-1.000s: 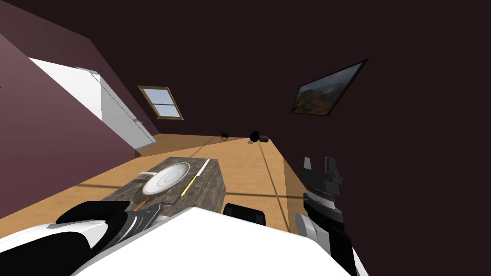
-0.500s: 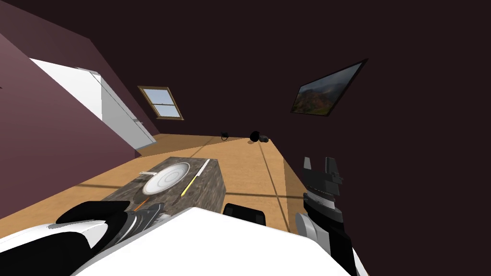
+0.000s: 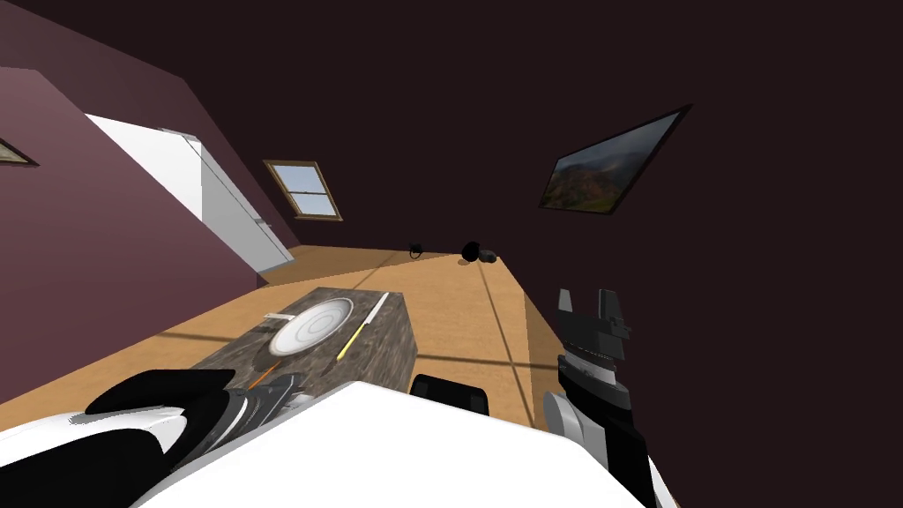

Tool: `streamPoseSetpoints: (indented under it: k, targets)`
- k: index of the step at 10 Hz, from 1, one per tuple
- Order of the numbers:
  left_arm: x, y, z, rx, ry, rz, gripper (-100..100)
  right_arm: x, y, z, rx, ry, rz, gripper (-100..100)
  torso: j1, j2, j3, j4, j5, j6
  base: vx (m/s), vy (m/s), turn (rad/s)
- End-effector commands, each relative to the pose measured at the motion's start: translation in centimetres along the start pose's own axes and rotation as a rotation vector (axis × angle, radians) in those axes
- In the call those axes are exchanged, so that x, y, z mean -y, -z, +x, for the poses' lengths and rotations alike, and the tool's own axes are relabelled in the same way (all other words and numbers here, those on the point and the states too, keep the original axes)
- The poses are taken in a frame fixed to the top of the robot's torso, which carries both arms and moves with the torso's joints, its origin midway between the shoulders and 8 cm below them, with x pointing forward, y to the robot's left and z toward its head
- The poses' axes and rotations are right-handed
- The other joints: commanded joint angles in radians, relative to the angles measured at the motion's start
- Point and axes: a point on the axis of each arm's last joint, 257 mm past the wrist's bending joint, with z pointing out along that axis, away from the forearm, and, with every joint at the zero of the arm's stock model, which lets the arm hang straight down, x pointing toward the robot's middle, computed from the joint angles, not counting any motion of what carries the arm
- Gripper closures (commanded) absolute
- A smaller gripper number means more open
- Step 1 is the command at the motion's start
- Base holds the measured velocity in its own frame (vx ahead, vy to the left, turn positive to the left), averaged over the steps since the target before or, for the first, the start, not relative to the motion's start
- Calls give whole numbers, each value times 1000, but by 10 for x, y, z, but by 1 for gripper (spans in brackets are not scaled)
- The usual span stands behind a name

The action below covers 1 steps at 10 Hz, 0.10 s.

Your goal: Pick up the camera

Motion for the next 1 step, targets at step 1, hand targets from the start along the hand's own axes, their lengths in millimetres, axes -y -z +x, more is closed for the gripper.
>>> streamPoseSetpoints:
  k: [1]
  targets:
    - [0,0,0,0,0,0,0,0,0,0,0,0,0,0,0,0,0,0,0,0,0,0,0]
